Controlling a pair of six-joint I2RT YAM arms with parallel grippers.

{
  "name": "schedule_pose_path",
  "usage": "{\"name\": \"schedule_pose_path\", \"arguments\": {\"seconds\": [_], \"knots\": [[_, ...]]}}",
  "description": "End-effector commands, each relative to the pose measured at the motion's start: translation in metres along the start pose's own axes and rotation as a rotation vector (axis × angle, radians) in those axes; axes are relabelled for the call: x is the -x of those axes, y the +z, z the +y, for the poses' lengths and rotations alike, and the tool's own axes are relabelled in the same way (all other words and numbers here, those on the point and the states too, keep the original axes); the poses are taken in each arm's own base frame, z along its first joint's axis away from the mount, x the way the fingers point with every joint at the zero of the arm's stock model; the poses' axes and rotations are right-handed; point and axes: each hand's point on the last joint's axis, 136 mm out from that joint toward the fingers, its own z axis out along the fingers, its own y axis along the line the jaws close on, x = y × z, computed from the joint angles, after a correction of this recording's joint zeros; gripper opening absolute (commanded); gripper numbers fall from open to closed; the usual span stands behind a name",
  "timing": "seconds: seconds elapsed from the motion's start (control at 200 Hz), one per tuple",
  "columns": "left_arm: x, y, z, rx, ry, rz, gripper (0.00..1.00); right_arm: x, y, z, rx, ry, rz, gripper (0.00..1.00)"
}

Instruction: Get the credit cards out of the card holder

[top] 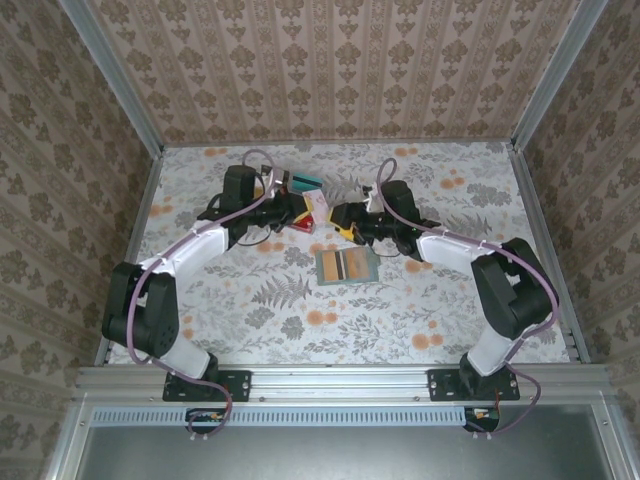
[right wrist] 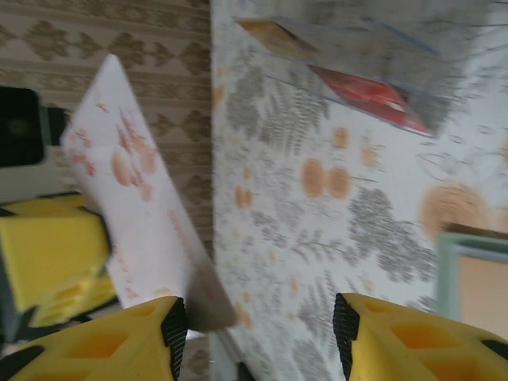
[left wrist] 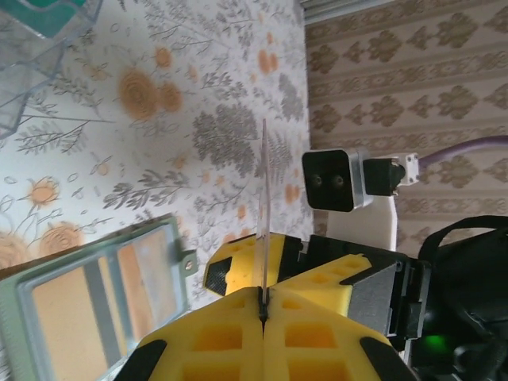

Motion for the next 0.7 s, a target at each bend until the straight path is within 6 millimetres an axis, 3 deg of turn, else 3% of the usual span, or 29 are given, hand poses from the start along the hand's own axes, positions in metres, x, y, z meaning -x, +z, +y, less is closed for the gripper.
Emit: {"name": "schedule_pose_path", "arguments": {"seconds": [0.0, 0.32, 0.475, 0.555, 0.695], "knots": [[0.006, -0.008, -0.025, -0.106, -0.011, -0.012, 0.01, 0.018, -0.001, 0.059, 0.200, -0.013, -0.015, 0.52], [0.001, -0.019, -0.019, -0.121, -0.035, -0.015, 0.00, 0.027, -0.004, 0.078, 0.274, -0.012, -0.032, 0.27], [-0.004, -0.023, -0.016, -0.118, -0.051, -0.004, 0.01, 0.025, -0.004, 0.079, 0.260, -0.036, -0.021, 0.09], [-0.003, -0.028, -0.008, -0.082, -0.064, -0.011, 0.21, 0.023, -0.003, 0.071, 0.216, -0.073, -0.019, 0.00], [0.000, -0.045, 0.034, 0.094, -0.103, -0.060, 0.61, 0.021, -0.002, 0.051, 0.056, -0.294, -0.033, 0.00]]}}
